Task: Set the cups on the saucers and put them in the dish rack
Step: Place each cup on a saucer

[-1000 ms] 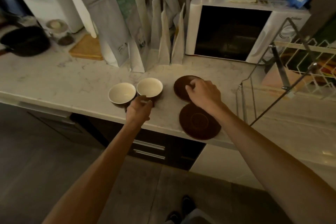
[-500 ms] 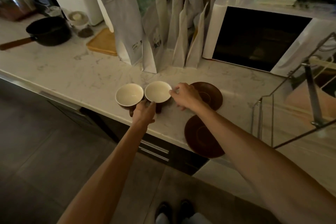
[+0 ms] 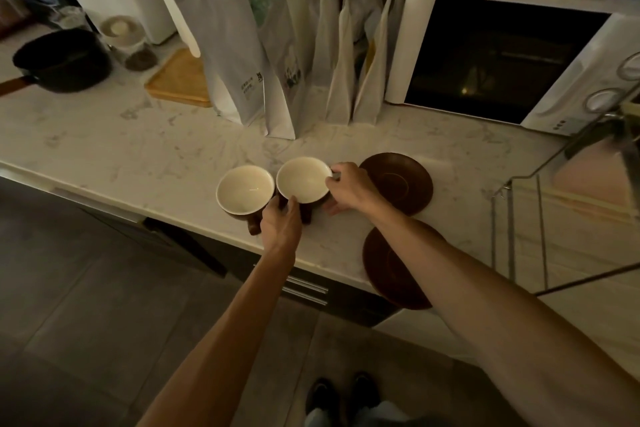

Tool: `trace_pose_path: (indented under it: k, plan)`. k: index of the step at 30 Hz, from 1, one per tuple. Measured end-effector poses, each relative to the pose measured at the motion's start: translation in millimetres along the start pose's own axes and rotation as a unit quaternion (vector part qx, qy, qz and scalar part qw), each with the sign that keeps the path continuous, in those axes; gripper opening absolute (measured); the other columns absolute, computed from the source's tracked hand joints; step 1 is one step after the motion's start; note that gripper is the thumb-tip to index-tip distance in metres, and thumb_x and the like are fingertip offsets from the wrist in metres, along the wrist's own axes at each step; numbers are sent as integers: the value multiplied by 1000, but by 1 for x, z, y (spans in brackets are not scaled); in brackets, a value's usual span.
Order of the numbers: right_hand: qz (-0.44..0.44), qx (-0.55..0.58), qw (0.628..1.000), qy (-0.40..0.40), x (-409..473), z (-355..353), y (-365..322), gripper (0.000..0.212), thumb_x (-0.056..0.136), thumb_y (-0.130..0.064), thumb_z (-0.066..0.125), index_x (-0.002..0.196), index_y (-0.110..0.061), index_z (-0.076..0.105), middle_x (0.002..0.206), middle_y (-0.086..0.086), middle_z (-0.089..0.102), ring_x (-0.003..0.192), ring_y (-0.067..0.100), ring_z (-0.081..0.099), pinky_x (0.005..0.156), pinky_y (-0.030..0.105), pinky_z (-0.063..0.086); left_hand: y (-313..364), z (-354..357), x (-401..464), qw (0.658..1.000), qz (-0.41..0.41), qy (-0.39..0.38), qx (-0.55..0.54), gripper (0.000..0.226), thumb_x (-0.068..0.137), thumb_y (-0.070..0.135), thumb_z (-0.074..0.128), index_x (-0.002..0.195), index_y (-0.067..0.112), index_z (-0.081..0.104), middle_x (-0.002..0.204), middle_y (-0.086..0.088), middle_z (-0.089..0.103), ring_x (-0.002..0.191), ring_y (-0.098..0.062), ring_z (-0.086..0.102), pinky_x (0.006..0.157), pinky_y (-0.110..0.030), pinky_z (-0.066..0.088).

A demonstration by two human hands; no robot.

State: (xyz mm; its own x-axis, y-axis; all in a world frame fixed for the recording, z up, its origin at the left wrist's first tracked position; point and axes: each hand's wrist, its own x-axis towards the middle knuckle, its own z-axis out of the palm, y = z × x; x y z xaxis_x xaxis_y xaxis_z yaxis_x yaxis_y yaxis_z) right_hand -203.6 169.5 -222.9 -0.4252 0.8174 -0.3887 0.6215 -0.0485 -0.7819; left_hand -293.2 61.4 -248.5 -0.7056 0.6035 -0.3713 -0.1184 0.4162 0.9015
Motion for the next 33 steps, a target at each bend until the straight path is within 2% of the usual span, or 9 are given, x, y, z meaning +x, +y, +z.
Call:
trace_pose_path:
  k: [5, 9, 14, 18, 22, 26, 29, 31, 33]
  plan:
    - [-3, -32, 999, 34, 2, 0, -1, 28, 94, -8, 55, 120, 0, 62, 98, 23, 74, 65, 30, 76, 64, 43, 64, 2, 1, -3, 1000, 1, -6, -8, 30, 91, 29, 55, 119, 22, 63, 106, -1, 66, 110, -27, 60, 96, -51, 51]
    - [-9, -24, 998, 53, -2, -8, 1, 25, 93, -8, 56, 116, 1, 63, 93, 22, 74, 63, 29, 76, 63, 43, 64, 6, 3, -1, 1000, 5, -18, -2, 37, 85, 36, 59, 119, 23, 63, 111, 0, 70, 106, -23, 64, 93, -49, 53]
    - [-30, -13, 996, 85, -8, -32, 0, 21, 92, -8, 55, 108, 1, 65, 87, 21, 75, 65, 31, 76, 68, 46, 63, 23, 11, -1, 998, 25, -48, -23, 48, 88, 25, 64, 134, 18, 52, 118, -6, 66, 100, -20, 67, 89, -43, 56]
    - [-23, -4, 994, 105, -15, -56, 5, 21, 94, -7, 56, 113, -1, 64, 93, 19, 76, 65, 27, 76, 71, 44, 64, 37, 26, -6, 995, 31, -91, -29, 53, 89, 21, 64, 139, 20, 48, 110, -4, 62, 97, -19, 67, 87, -38, 57]
    - [-4, 8, 992, 128, -20, -78, 18, 19, 94, -7, 57, 111, -2, 64, 97, 17, 74, 65, 25, 76, 71, 43, 64, 50, 46, -12, 991, 20, -129, -37, 50, 91, 16, 62, 138, 15, 47, 97, -4, 63, 91, -19, 67, 73, -29, 57]
    - [20, 16, 987, 158, -21, -93, 33, 18, 93, -6, 56, 107, 1, 65, 89, 18, 75, 63, 27, 76, 71, 45, 64, 58, 67, -14, 988, -8, -151, -30, 47, 92, 10, 58, 137, 9, 47, 89, -9, 64, 88, -25, 66, 71, -31, 56]
    - [33, 6, 984, 177, -21, -101, 43, 18, 94, -7, 54, 106, 0, 65, 85, 17, 75, 61, 26, 76, 69, 44, 64, 58, 82, -14, 987, -5, -163, -11, 46, 91, 9, 59, 136, 9, 48, 77, -3, 63, 78, -21, 66, 69, -30, 57]
    - [40, -1, 981, 188, -21, -106, 49, 20, 94, -8, 53, 108, 0, 65, 85, 17, 75, 60, 25, 75, 68, 43, 64, 58, 91, -13, 986, -1, -166, -2, 44, 91, 9, 60, 134, 8, 51, 77, -7, 65, 71, -19, 66, 63, -28, 56]
    - [46, -5, 979, 199, -19, -109, 55, 22, 94, -8, 53, 111, 0, 65, 90, 18, 75, 59, 25, 75, 65, 41, 64, 58, 97, -13, 986, -1, -168, 9, 42, 91, 8, 59, 132, 7, 52, 86, -15, 68, 69, -20, 66, 61, -28, 56]
